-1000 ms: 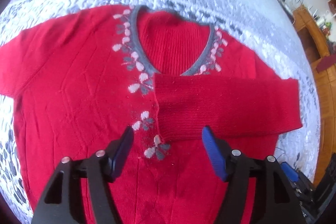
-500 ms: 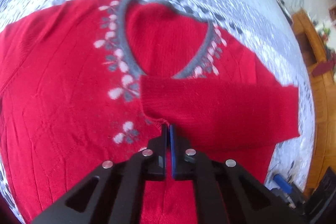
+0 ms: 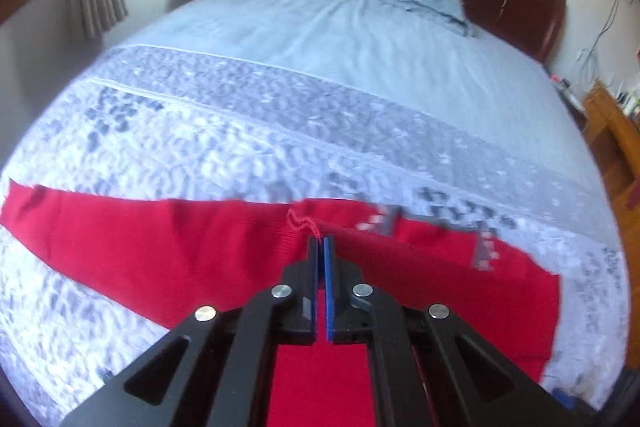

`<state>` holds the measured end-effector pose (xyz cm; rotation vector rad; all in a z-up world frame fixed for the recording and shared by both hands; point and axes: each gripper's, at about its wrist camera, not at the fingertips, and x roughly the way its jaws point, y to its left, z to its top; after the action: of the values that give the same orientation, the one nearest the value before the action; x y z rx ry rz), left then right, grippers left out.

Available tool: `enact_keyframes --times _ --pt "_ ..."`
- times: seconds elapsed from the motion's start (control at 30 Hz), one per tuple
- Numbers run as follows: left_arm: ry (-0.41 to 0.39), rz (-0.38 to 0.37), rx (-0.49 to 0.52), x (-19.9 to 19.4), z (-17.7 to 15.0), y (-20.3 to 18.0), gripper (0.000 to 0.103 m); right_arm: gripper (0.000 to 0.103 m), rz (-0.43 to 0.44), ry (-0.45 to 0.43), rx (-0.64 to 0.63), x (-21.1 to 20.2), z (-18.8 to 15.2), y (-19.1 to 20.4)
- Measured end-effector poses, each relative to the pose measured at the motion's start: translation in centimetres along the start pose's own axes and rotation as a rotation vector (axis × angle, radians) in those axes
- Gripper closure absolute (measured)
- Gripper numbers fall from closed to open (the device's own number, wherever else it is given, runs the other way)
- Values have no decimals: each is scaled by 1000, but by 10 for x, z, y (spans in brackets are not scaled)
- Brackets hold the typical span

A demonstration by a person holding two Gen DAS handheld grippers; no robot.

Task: Fold small clothes
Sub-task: 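Grasp the other sleeve with the left gripper and lay it across the front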

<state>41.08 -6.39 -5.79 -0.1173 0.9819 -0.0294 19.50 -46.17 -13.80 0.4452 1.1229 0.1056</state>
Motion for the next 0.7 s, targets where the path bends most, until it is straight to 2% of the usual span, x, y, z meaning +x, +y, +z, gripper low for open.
enact_keyframes --times 0.07,0.17,0.27,0.37,0.43,0.47,0.5,0.53,0.57,0.6,0.7 --pt "55 34 -6 23 -4 16 101 49 2 4 12 5 9 0" --pt "117 77 -11 54 -24 29 101 41 32 5 54 11 27 -4" --pt "144 65 -51 71 -44 38 101 41 9 23 70 24 53 -8" --pt "155 60 -75 77 -52 44 101 32 22 99 102 49 82 -16" --pt "156 51 -83 76 -55 45 101 32 21 138 136 63 94 -23" --pt "157 47 -83 75 -55 45 100 37 17 150 137 68 97 -24" --pt "157 44 -83 75 -54 45 100 58 7 159 128 71 99 -23" --pt "160 43 -82 74 -54 44 100 74 2 172 116 73 100 -22" --pt "161 35 -82 72 -54 43 100 96 40 194 122 73 101 -22" --pt "159 25 -80 70 -52 41 100 96 59 195 131 71 101 -23" --pt "179 24 -58 71 -55 35 99 97 -29 177 103 59 100 -30"
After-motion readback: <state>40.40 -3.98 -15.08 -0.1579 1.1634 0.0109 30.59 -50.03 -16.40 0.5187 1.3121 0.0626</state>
